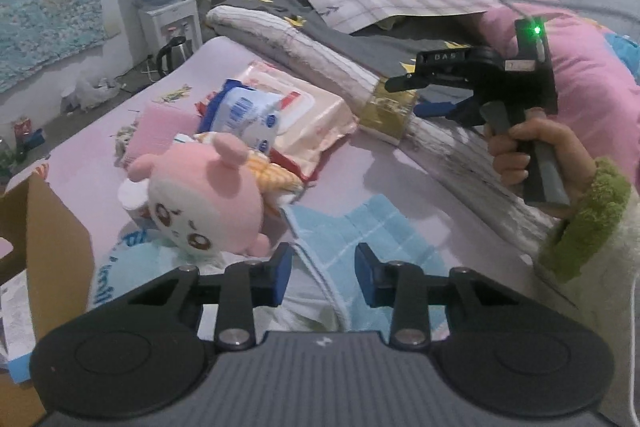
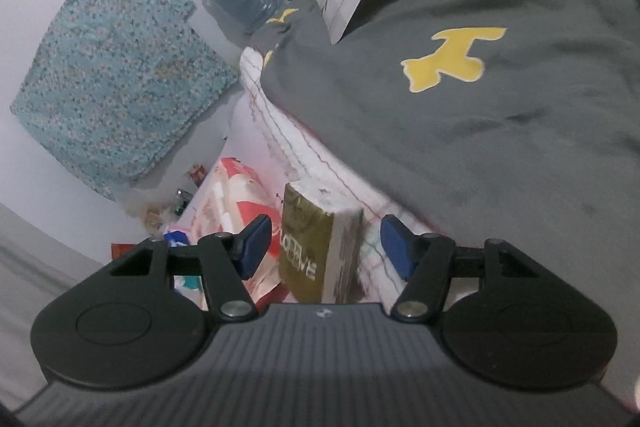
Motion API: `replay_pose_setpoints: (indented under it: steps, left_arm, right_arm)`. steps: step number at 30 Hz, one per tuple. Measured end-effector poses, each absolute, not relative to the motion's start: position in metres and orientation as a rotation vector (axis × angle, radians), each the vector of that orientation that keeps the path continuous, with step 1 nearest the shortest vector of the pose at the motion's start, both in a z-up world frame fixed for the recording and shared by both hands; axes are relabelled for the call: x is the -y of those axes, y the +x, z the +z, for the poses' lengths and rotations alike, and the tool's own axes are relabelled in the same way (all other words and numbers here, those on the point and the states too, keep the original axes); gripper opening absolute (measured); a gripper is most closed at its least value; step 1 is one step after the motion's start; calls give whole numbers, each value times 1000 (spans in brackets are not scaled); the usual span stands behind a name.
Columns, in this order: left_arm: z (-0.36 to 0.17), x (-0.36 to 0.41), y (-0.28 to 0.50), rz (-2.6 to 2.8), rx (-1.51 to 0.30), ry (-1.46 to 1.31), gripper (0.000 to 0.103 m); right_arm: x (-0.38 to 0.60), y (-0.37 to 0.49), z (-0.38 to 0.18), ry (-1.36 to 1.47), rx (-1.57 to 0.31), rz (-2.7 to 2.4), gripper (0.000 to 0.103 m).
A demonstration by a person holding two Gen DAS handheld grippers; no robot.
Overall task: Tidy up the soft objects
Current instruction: 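Reach back to the pile and grasp the olive-gold small box with the right tool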
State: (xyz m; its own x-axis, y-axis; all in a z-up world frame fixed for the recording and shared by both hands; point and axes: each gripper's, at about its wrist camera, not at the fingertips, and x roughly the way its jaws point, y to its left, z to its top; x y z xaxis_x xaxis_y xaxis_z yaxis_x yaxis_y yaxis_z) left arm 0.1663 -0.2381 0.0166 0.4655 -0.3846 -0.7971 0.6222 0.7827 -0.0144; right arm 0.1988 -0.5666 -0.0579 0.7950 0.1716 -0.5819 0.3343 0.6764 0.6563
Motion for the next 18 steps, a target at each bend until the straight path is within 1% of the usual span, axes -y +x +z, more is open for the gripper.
replay_pose_setpoints:
  steps: [2,3,5,6,7,8,10,11,12,13,15,16,17,18]
  left_arm:
    - [18,235,172,-613,-891,302,36]
    - [19,233,174,-604,-889,307,36]
    - [21,230,181,-582,-880,309,38]
    - [22,229,183,-573,-876,306,38]
    - [24,227,187,-565,-872,300,41]
    - [25,226,190,-562,-872,298,49]
    - [26,225,196,-559,-874,295,59]
    - [26,225,200,-556,-874,296,62]
    - [25,225,203,-554,-877,301,63]
    - [25,226,207,-550,-880,306,65]
    - [24,228,213,-541,-881,317,72]
    - [22,229,217,-530,-882,320,80]
    - [21,230,221,-519,-884,320,83]
    - [19,230,226,-503,-890,319,84]
  right_arm:
    - [565,206,-59,805,-664,-92,61]
    - [563,209,-60,788,-665,-89,59]
    - [560,212,-60,743,-667,-93,44]
    - [559,213,-61,726,-669,-95,40]
    - [560,213,-62,727,-662,-91,38]
    - [561,210,-61,730,-658,-89,37]
    - [564,207,-61,749,-647,-82,31]
    - [565,205,-60,763,-638,-75,29]
    - [563,196,-55,774,-628,-68,24]
    - [564,193,-52,784,-614,-62,24]
    - [565,186,-46,796,-588,-43,24]
    - [566,180,-42,807,-577,-32,24]
    - [566,174,-38,822,-568,-19,24]
    - [566,169,-35,844,-558,0,24]
